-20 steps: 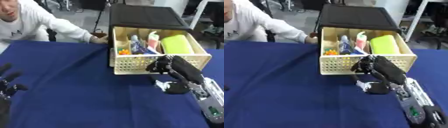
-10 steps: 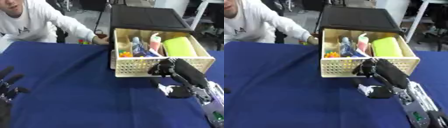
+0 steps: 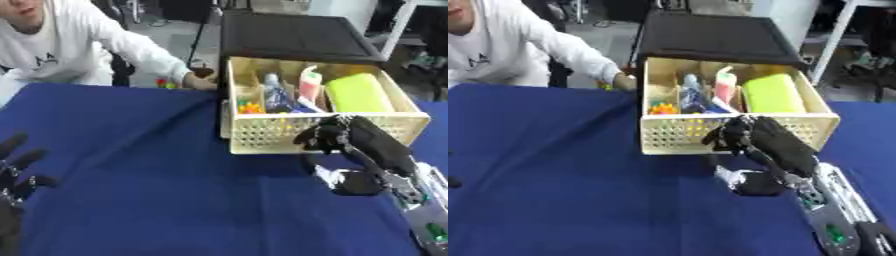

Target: Pick up objects from table and place into drawer.

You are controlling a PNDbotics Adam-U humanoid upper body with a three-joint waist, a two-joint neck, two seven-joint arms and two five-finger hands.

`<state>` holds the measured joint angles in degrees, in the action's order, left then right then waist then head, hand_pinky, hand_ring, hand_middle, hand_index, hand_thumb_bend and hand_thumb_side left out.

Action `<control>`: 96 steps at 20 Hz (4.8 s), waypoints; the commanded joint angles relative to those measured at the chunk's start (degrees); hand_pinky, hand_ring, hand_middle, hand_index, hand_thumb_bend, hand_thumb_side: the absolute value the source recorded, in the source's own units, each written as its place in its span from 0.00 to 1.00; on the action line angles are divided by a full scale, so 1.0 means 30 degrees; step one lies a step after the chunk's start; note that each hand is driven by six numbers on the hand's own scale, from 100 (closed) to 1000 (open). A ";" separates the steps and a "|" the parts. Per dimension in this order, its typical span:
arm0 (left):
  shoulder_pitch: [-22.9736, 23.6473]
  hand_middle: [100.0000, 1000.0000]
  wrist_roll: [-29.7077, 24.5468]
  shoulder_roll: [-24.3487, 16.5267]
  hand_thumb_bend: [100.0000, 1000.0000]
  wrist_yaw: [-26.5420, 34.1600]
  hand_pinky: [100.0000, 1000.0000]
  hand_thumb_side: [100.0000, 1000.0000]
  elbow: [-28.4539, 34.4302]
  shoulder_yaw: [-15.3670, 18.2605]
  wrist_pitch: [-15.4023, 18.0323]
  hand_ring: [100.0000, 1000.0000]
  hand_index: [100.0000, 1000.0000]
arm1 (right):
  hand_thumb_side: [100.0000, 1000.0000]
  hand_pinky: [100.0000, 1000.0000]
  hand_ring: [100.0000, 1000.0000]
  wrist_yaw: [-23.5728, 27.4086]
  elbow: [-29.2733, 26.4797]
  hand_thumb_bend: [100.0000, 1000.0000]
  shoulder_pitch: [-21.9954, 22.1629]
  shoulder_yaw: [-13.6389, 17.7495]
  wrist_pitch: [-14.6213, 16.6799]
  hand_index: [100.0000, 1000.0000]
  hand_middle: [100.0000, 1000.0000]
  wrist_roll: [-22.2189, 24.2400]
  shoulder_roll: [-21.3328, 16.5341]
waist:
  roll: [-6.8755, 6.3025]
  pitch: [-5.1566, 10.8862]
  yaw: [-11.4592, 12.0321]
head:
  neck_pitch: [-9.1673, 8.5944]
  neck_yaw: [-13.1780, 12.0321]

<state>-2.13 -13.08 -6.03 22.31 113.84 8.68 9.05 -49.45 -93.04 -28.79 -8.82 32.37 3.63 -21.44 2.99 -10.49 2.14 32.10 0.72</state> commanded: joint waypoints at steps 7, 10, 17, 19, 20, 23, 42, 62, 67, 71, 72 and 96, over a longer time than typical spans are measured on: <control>-0.0365 0.84 -0.0095 -0.0062 0.01 -0.0061 0.48 1.00 0.0250 0.0147 0.0027 0.78 0.80 | 1.00 0.12 0.09 -0.0820 0.0064 0.12 -0.1040 0.0037 -0.0293 0.63 0.23 -0.0294 -0.0516 | -0.0025 -0.0028 0.0269 | -0.0378 0.0109; -0.0441 0.84 -0.0096 -0.0020 0.01 -0.0135 0.48 1.00 0.0250 0.0158 -0.0009 0.78 0.80 | 1.00 0.12 0.09 -0.0920 0.0233 0.12 -0.1176 0.0000 -0.0274 0.63 0.23 -0.0258 -0.0541 | 0.0011 -0.0132 0.0306 | -0.0490 0.0133; -0.0663 0.84 -0.0079 0.0055 0.01 -0.0286 0.49 1.00 0.0250 0.0173 -0.0096 0.78 0.80 | 1.00 0.12 0.17 -0.0935 0.0235 0.11 -0.1611 -0.0050 -0.0263 0.64 0.24 -0.0308 -0.0550 | 0.0107 -0.0399 0.0416 | -0.0823 0.0131; -0.0712 0.84 -0.0083 0.0082 0.01 -0.0337 0.49 1.00 0.0250 0.0182 -0.0101 0.77 0.80 | 1.00 0.12 0.19 -0.1054 0.0274 0.10 -0.1675 0.0013 -0.0348 0.64 0.24 -0.0355 -0.0582 | 0.0120 -0.0482 0.0413 | -0.0916 0.0135; -0.0728 0.84 -0.0083 0.0099 0.01 -0.0367 0.49 1.00 0.0250 0.0188 -0.0105 0.77 0.80 | 1.00 0.12 0.19 -0.1107 0.0300 0.10 -0.1706 0.0057 -0.0405 0.64 0.24 -0.0399 -0.0611 | 0.0128 -0.0516 0.0409 | -0.0955 0.0128; -0.0796 0.84 -0.0081 0.0143 0.01 -0.0440 0.49 1.00 0.0250 0.0193 -0.0133 0.77 0.80 | 1.00 0.12 0.20 -0.1243 0.0431 0.10 -0.1817 0.0185 -0.0569 0.64 0.24 -0.0534 -0.0684 | 0.0146 -0.0605 0.0418 | -0.1100 0.0149; -0.1134 0.85 -0.0358 0.0757 0.00 -0.1152 0.49 1.00 0.0250 0.0146 0.0108 0.77 0.80 | 1.00 0.12 0.19 -0.1590 0.1140 0.30 -0.2644 0.0801 -0.0735 0.62 0.22 -0.0970 -0.1503 | -0.0163 -0.1589 0.0609 | -0.2176 0.0402; -0.1188 0.85 -0.0776 0.1240 0.00 -0.1544 0.49 1.00 0.0250 -0.0018 0.0577 0.77 0.80 | 1.00 0.12 0.20 -0.1816 0.2371 0.31 -0.3757 0.1263 -0.0836 0.62 0.22 -0.1060 -0.1784 | -0.0618 -0.2246 0.0914 | -0.2823 0.0338; -0.1250 0.85 -0.0811 0.1326 0.00 -0.1666 0.49 1.00 0.0250 -0.0030 0.0561 0.77 0.80 | 1.00 0.12 0.20 -0.2200 0.2604 0.31 -0.3962 0.1370 -0.1061 0.62 0.23 -0.1352 -0.1736 | -0.0602 -0.2372 0.0998 | -0.3032 0.0343; -0.1312 0.85 -0.0846 0.1434 0.00 -0.1791 0.49 1.00 0.0250 -0.0036 0.0515 0.77 0.80 | 1.00 0.12 0.19 -0.2505 0.2856 0.30 -0.4199 0.1548 -0.1290 0.63 0.23 -0.1555 -0.1710 | -0.0592 -0.2522 0.1067 | -0.3245 0.0327; -0.1328 0.85 -0.0854 0.1459 0.00 -0.1825 0.49 1.00 0.0250 -0.0040 0.0509 0.77 0.80 | 1.00 0.12 0.19 -0.2613 0.2932 0.24 -0.4253 0.1582 -0.1342 0.63 0.23 -0.1621 -0.1700 | -0.0590 -0.2548 0.1081 | -0.3282 0.0327; -0.1266 0.85 -0.1051 0.1782 0.00 -0.2125 0.49 1.00 0.0250 -0.0109 0.0589 0.77 0.80 | 1.00 0.14 0.23 -0.2729 0.4165 0.34 -0.3975 0.2396 -0.0457 0.59 0.26 -0.2441 -0.3223 | -0.0890 -0.2781 0.0895 | -0.3853 -0.0123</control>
<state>-5.65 -16.06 -0.76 16.09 113.84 8.61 10.62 -57.80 -83.32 -42.20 -2.49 31.07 -4.06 -28.96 0.81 -19.19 5.04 21.23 0.61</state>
